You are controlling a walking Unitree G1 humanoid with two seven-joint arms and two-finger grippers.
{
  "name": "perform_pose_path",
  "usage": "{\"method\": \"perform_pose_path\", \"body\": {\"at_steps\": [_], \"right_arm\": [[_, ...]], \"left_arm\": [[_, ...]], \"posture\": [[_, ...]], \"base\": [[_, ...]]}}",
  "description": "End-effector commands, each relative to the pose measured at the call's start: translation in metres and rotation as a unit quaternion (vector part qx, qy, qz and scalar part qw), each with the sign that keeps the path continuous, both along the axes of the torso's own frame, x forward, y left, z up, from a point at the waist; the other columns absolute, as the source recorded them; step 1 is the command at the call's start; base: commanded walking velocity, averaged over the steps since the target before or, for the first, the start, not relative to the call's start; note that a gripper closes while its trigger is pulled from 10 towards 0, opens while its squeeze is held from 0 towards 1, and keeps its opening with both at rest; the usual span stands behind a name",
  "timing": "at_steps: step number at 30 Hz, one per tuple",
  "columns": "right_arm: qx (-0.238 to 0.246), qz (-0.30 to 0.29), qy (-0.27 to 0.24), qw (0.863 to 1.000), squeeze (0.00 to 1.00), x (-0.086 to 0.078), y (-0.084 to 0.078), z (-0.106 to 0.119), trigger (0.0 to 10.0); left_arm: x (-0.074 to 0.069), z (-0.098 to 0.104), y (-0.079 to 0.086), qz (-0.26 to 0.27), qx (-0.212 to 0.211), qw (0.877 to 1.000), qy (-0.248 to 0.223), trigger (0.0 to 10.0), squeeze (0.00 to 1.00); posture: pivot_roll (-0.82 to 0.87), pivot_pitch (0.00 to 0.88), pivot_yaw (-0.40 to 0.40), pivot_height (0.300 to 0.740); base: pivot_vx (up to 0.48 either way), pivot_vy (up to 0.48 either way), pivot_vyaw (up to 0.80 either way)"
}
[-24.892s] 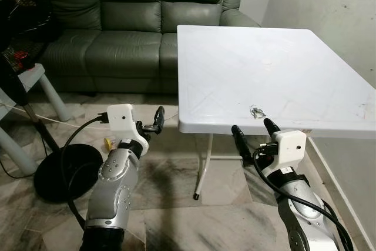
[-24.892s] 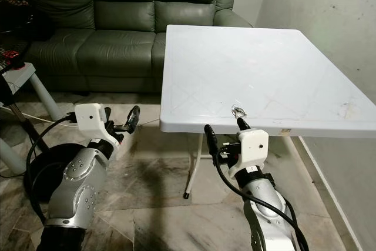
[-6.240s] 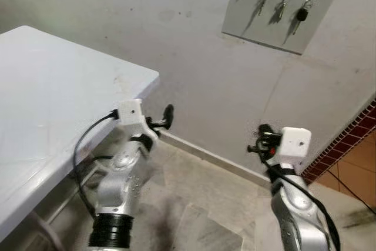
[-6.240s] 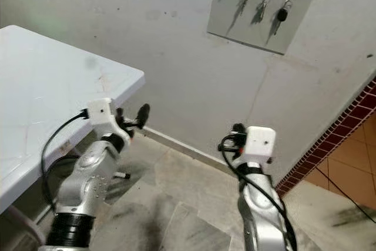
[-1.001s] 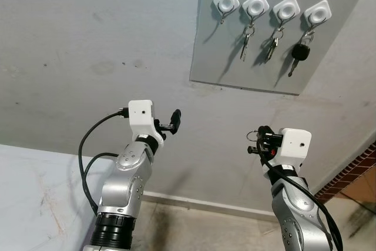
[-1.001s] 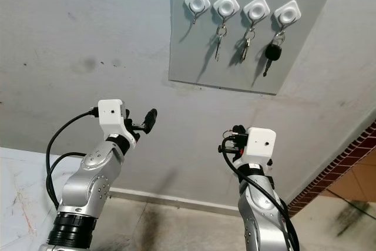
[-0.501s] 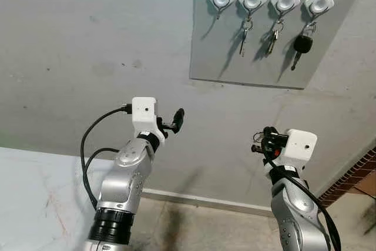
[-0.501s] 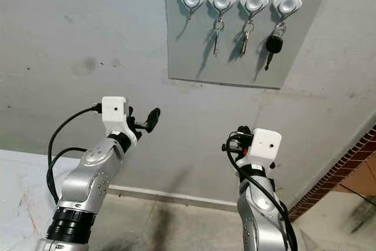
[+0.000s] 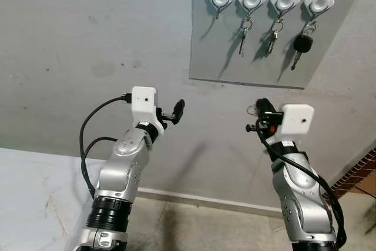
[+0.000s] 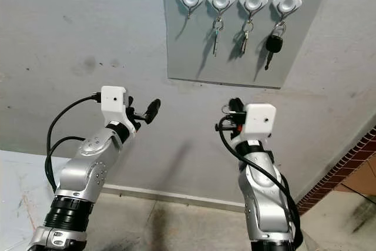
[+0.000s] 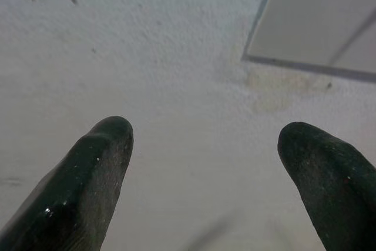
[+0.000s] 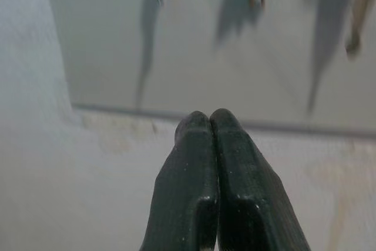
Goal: Hang keys on a hook
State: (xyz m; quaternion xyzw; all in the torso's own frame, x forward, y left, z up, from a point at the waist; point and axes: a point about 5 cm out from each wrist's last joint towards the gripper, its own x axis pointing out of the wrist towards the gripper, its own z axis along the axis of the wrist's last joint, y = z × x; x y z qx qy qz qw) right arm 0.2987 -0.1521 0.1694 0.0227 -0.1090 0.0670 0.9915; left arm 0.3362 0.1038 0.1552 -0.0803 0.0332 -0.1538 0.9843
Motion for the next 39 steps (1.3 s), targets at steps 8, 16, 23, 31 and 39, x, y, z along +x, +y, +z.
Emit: {"method": "perform_pose_path", "body": {"at_steps": [8,16,23,31,39], "right_arm": [[-0.017,0.074,-0.052,0.996,0.0,0.035,0.02,0.036,10.0],[-0.022,0.124,-0.071,0.989,0.0,0.062,0.038,0.058,10.0],[0.012,0.147,-0.098,0.984,0.0,0.076,0.049,0.076,10.0],[0.047,0.144,-0.125,0.98,0.0,0.085,0.048,0.093,10.0],[0.075,0.129,-0.155,0.977,0.0,0.09,0.044,0.111,10.0]], "left_arm": [[0.009,0.047,-0.01,-0.051,0.009,0.993,-0.107,10.0,0.0],[0.02,0.07,-0.023,-0.075,-0.001,0.987,-0.141,10.0,0.0],[0.019,0.082,-0.038,-0.099,-0.005,0.981,-0.167,10.0,0.0],[0.016,0.085,-0.041,-0.114,-0.01,0.978,-0.177,10.0,0.0],[0.015,0.086,-0.041,-0.118,-0.011,0.977,-0.179,10.0,0.0]], "posture": [[0.04,0.0,-0.031,0.74],[0.04,0.0,-0.045,0.74],[0.04,0.0,-0.046,0.74],[0.04,0.003,-0.043,0.74],[0.04,0.012,-0.045,0.74]], "base": [[0.0,0.0,0.0],[0.0,0.0,0.0],[0.0,0.0,0.0],[0.0,0.0,0.0],[0.0,0.0,0.0]]}}
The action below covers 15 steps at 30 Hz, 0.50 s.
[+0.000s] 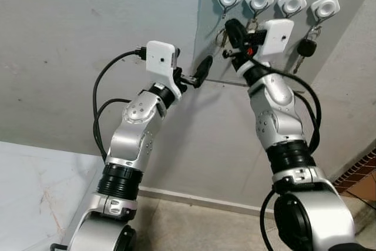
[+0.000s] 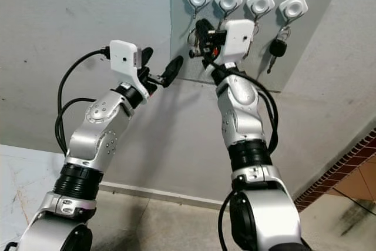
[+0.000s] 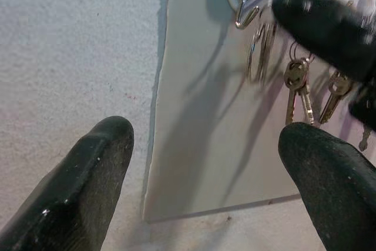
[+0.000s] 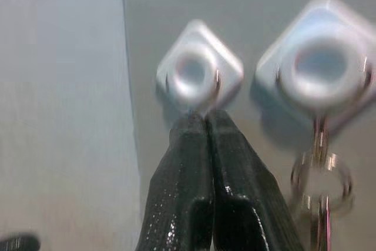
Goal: Hang keys on a hook
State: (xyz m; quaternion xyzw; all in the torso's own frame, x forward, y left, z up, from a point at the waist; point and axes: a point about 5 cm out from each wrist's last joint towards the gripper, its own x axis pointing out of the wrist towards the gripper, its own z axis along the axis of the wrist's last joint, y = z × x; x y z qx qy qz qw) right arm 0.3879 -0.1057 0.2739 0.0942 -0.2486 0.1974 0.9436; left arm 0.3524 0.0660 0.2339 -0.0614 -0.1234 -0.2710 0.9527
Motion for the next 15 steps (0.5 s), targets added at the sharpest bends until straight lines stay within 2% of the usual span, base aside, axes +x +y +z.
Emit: {"method": "perform_pose_path", "body": {"at_steps": [1,15], "right_arm": [[0.014,-0.01,-0.015,1.0,0.0,0.001,-0.003,0.008,10.0],[0.035,-0.004,-0.033,0.999,0.0,0.002,0.005,0.023,10.0]], "left_arm": [[-0.001,0.008,-0.003,-0.01,0.0,1.0,-0.015,10.0,0.0],[-0.001,0.008,-0.002,-0.006,-0.004,1.0,-0.012,10.0,0.0]], "posture": [[0.04,0.012,-0.045,0.74],[0.04,0.017,-0.045,0.74]], "base": [[0.0,0.0,0.0],[0.0,0.0,0.0]]}}
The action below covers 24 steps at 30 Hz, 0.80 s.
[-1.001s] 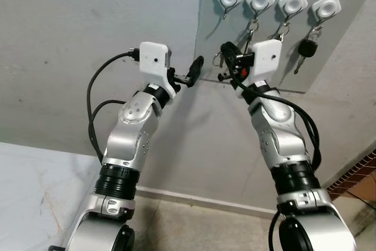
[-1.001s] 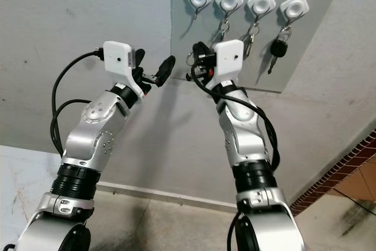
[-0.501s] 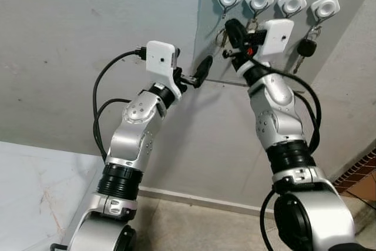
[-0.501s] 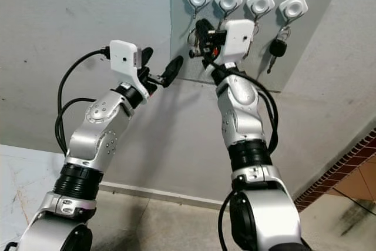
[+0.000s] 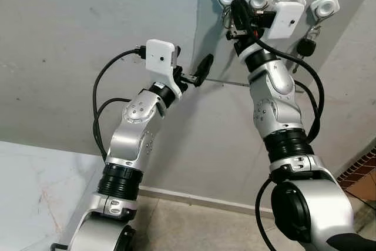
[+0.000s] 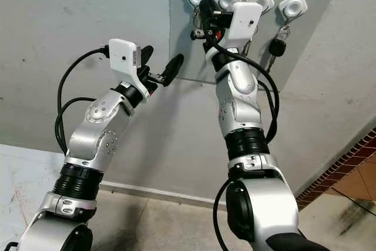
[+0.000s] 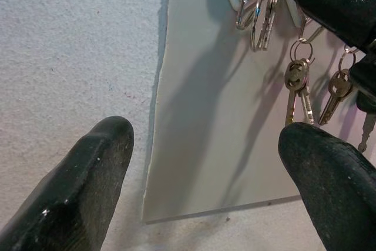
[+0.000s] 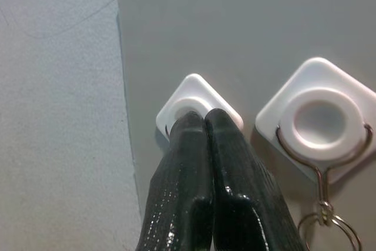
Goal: Hang keys on a hook
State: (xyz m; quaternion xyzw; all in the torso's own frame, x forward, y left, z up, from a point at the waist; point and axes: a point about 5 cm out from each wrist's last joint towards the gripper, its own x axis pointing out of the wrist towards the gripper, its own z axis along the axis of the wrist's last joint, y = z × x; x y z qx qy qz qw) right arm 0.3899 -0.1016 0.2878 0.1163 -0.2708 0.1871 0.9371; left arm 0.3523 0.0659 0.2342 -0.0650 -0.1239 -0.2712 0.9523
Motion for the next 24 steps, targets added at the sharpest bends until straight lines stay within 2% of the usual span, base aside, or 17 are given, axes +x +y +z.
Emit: {"method": "perform_pose_path", "body": {"at_steps": [1,7,13,24], "right_arm": [[0.006,0.0,-0.016,1.0,0.0,0.0,0.0012,0.0091,10.0],[0.0,0.011,-0.022,1.0,0.0,-0.001,0.0054,0.0096,10.0],[0.015,0.009,-0.002,1.0,0.0,0.0005,0.0081,0.0092,10.0],[0.031,-0.056,0.05,0.997,0.0,0.0035,0.0092,0.0019,10.0]], "left_arm": [[-0.0006,0.0075,-0.0023,-0.005,0.0,1.0,-0.012,10.0,0.0],[-0.0004,0.0077,-0.0015,-0.004,0.001,1.0,-0.013,10.0,0.0],[-0.0008,0.0078,-0.0014,-0.002,0.001,1.0,-0.014,10.0,0.0],[-0.001,0.0087,0.0008,0.001,0.001,1.0,-0.014,10.0,0.0]], "posture": [[0.04,0.017,-0.045,0.74],[0.04,0.017,-0.045,0.74],[0.05,0.016,-0.046,0.74],[0.05,0.016,-0.048,0.74]], "base": [[0.0,0.0,0.0],[0.0,0.0,0.0],[0.0,0.0,0.0],[0.0,0.0,0.0]]}}
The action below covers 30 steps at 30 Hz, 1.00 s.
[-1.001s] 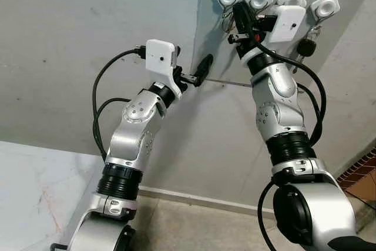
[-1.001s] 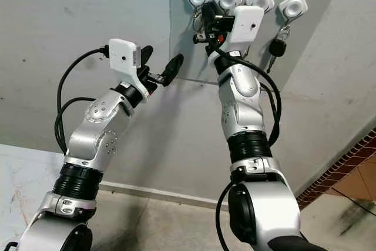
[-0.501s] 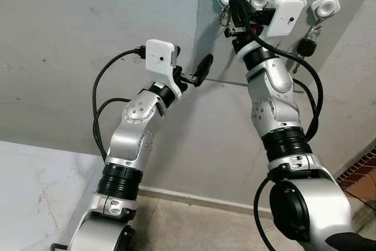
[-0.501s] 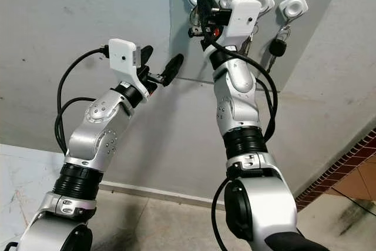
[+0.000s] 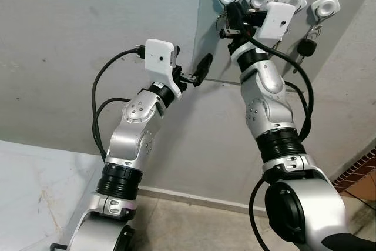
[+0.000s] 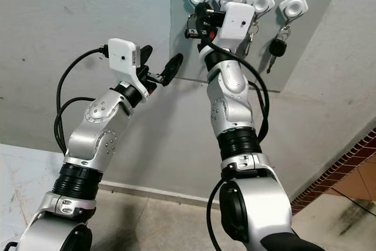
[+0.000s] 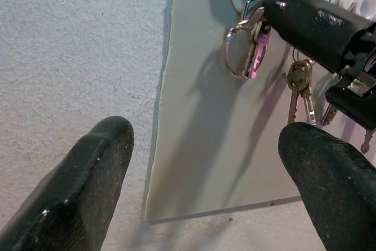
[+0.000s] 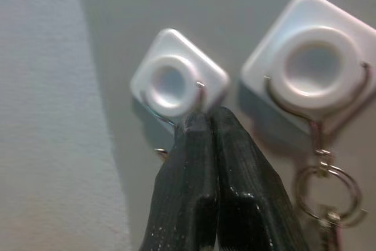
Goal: Hang keys on a hook
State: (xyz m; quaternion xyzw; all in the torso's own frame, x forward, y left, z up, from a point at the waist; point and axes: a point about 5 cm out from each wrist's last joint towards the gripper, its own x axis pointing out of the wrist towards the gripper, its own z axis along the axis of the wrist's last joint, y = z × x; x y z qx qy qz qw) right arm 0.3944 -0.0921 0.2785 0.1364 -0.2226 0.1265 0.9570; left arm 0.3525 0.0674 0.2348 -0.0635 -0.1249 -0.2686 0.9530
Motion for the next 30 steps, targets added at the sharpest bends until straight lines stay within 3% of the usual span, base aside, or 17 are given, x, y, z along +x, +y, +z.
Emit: {"method": "perform_pose_path", "body": {"at_steps": [1,6,10,11,25,30], "right_arm": [[0.009,-0.007,-0.008,1.0,0.0,-0.001,-0.001,0.011,10.0],[0.015,-0.011,-0.005,1.0,0.0,-0.003,-0.003,0.007,10.0],[0.011,0.045,-0.04,0.998,0.0,-0.011,-0.002,0.003,10.0],[0.013,0.054,-0.048,0.997,1.0,-0.013,-0.002,0.002,10.0],[0.006,0.071,-0.052,0.996,1.0,-0.02,-0.004,-0.007,10.0],[0.001,0.075,-0.05,0.996,1.0,-0.026,-0.007,-0.022,10.0]], "left_arm": [[-0.001,0.008,-0.001,-0.002,0.0,1.0,-0.013,10.0,0.0],[-0.001,0.008,-0.001,-0.002,0.0,1.0,-0.011,10.0,0.0],[0.0,0.008,-0.001,0.001,0.001,1.0,-0.011,10.0,0.0],[0.0,0.008,-0.001,0.002,0.001,1.0,-0.012,10.0,0.0],[0.001,0.004,0.002,0.017,0.002,1.0,-0.009,10.0,0.0],[0.001,-0.011,0.007,0.034,0.004,0.999,0.01,10.0,0.0]], "posture": [[0.05,0.016,-0.046,0.74],[0.05,0.019,-0.042,0.74],[0.05,0.021,-0.04,0.74],[0.05,0.022,-0.04,0.74],[0.05,0.025,-0.039,0.74],[0.05,0.023,-0.036,0.74]], "base": [[0.0,0.0,0.0],[0.0,0.0,0.0],[0.0,0.0,0.0],[0.0,0.0,0.0],[0.0,0.0,0.0],[0.0,0.0,0.0]]}}
